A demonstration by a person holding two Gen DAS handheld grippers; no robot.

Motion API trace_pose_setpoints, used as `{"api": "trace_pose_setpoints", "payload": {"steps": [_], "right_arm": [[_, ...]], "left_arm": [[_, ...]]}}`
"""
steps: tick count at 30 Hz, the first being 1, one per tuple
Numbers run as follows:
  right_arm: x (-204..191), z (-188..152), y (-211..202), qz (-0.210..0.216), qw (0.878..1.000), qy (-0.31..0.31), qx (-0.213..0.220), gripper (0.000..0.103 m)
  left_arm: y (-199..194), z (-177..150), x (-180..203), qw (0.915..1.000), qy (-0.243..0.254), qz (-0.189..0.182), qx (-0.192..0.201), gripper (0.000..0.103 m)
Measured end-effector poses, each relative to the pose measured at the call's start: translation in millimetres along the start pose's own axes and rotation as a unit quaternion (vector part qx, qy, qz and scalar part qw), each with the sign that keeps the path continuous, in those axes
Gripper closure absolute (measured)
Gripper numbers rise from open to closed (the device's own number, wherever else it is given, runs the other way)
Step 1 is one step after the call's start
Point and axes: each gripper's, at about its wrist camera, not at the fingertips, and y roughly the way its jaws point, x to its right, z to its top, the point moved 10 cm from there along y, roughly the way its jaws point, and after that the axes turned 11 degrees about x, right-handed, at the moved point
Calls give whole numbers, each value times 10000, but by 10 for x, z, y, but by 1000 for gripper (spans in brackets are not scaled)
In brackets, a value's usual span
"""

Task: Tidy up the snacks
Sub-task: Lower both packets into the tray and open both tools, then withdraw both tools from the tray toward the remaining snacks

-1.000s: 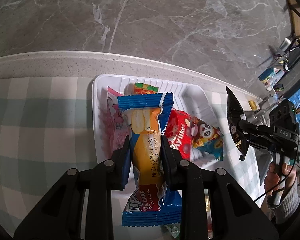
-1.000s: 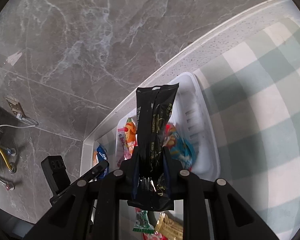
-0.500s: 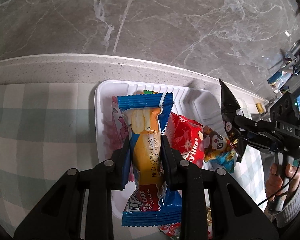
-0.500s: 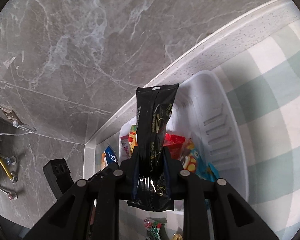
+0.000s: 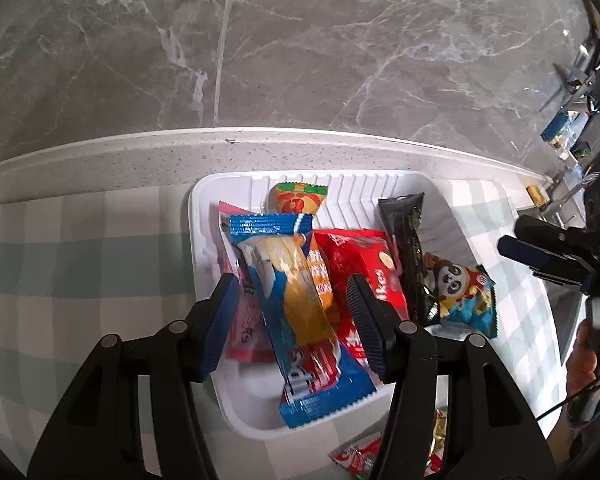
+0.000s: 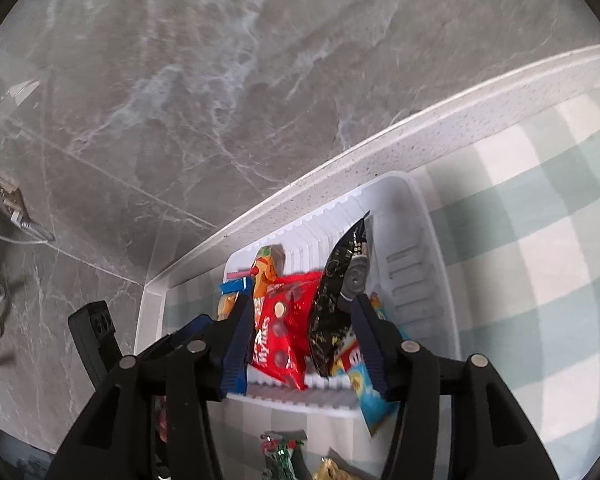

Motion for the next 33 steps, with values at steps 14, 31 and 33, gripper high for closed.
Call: {"api": "trace_pose_setpoints", "payload": {"steps": [14,31,33], "right_arm": [[-113,-472,-778,-136,9985,-478,215,45],[-80,-1682,-1625,-520,9812,-1855,-64,40],[-60,-1854,-1654,-585,9756,-2105,-206,40]], "left_arm": [[-707,-495,288,9997,68,-213,-48,49],[-1306,-1490,711,9972,335,-464,-475,47],[-1344,-1605,774,9964,402,-511,-544,47]]}}
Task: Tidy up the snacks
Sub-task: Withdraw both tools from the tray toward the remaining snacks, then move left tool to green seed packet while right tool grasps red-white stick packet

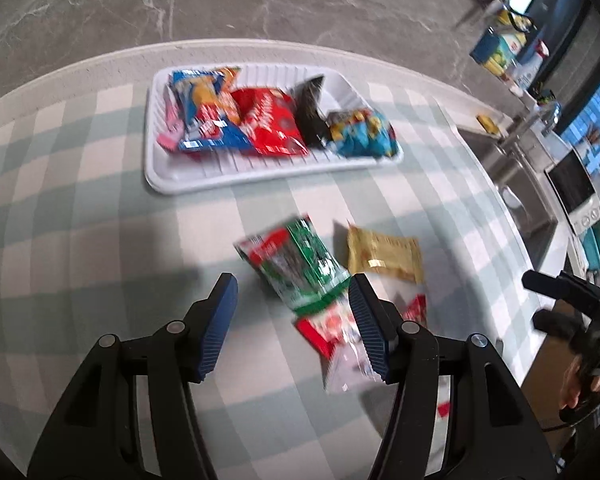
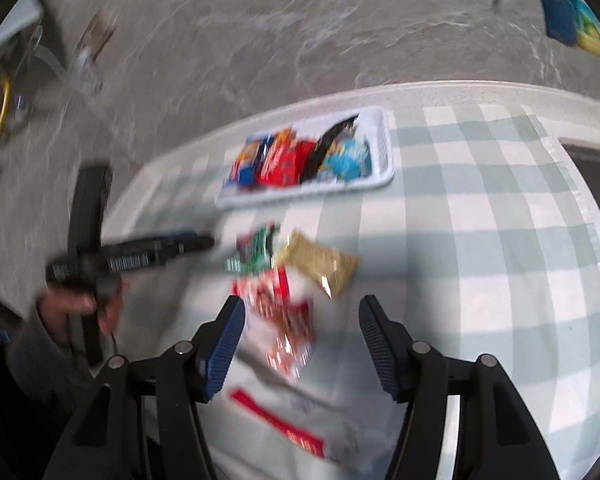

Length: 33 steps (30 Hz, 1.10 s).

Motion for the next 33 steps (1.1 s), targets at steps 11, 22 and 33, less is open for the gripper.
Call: {"api": "trace_pose_setpoints", "payload": {"steps": [11,22,33], "right_arm": [[-293,-728,4,-186,9882,-1371,-661,40],[-332,-906,162,-337,9757,-1966,-909,40],[-306,-911,234,-384,9740,-2011,-974,40]], "left_arm": [[-52,-329,307,9990,330,-225,-208,47],[192,-227,199,9994,-110,-70,-327,46],[612,7,31,9966,-699,221,-390,45]]}}
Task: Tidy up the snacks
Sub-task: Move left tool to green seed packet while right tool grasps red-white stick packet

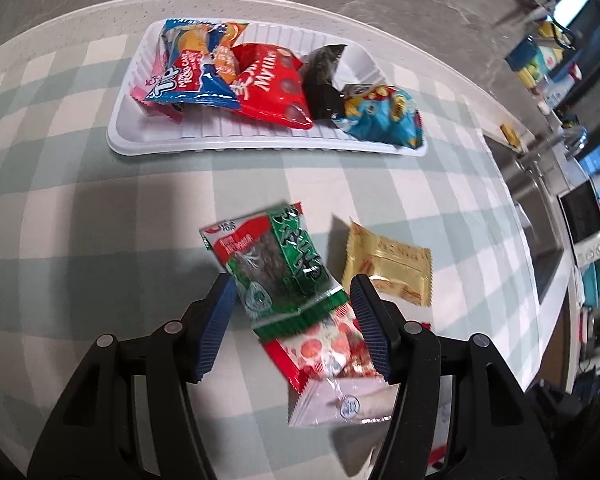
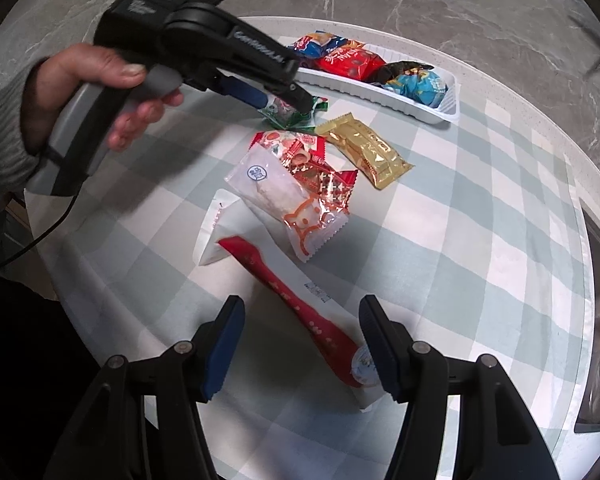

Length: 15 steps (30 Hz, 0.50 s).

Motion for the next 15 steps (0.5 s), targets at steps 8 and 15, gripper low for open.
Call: {"api": "trace_pose_setpoints", "payload": {"steps": [8,15], "right_arm": [[-73,-4,84,25,9998,-194,-100,40],[-113,11,149,12,9991,-381,-173,40]], "left_arm": [[137,21,-81,9999,-115,102,-78,45],[234,23,-77,9998,-98,158,-83,45]]}}
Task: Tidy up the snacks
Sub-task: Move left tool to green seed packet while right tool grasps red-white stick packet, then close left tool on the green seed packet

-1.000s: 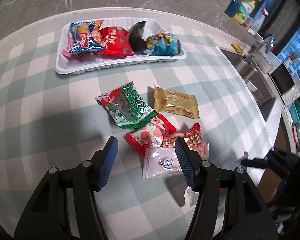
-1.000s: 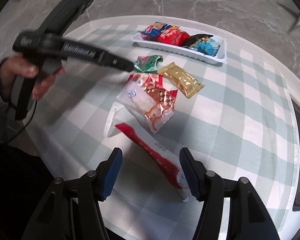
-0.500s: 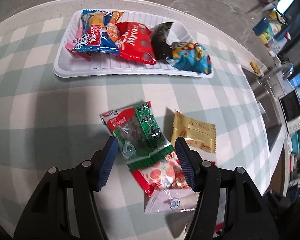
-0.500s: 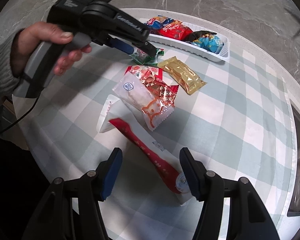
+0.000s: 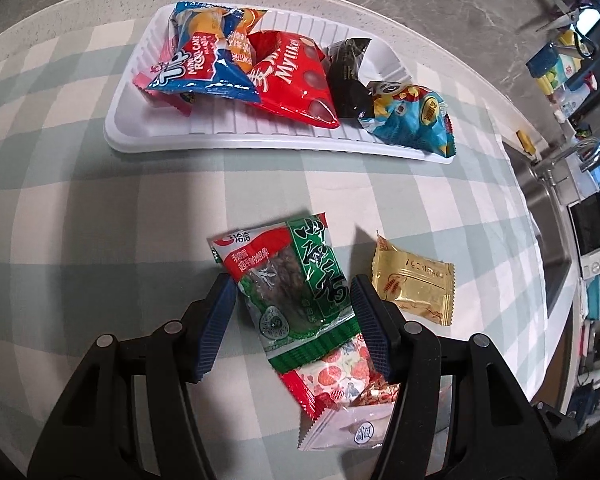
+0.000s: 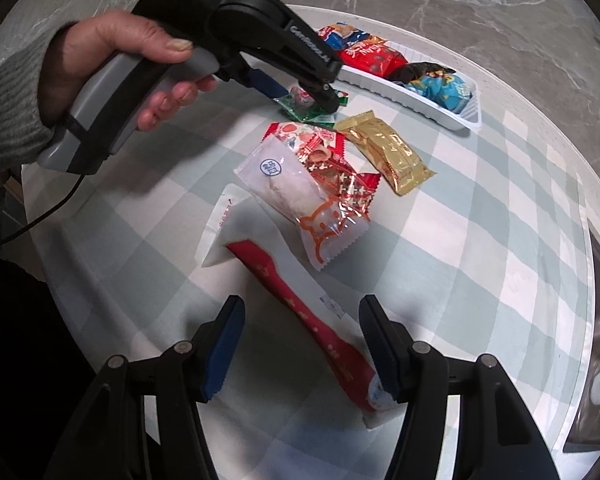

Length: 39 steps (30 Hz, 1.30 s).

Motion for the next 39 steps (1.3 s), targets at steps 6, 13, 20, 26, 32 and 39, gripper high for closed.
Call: {"api": "trace_pose_setpoints", "payload": {"steps": [6,13,20,26,32,39], "right_arm": [[-39,-38,51,-35,9999,-126,-111,52],[-3,-49,28,-46,9999,-94,-90,83],[18,-35,-42,300,9985,460,40,86],[79,2,-126,605,9924,1050,222,89],[75,-7,-107,534,9931,1023,207,89],[42,-45,-79,377,9954,875,144,86]], "left_arm": [[35,8,57,9994,342,36,100,47],[27,-12,79,9979,600,-69,229,79],[-39,-5,48,9976,537,-291,319,85],[-91,-1,15,9968,638,-340,332,85],[-67,11,1,9951,932,-103,316,73],[-45,60,21,9907,1301,119,367,43]]}}
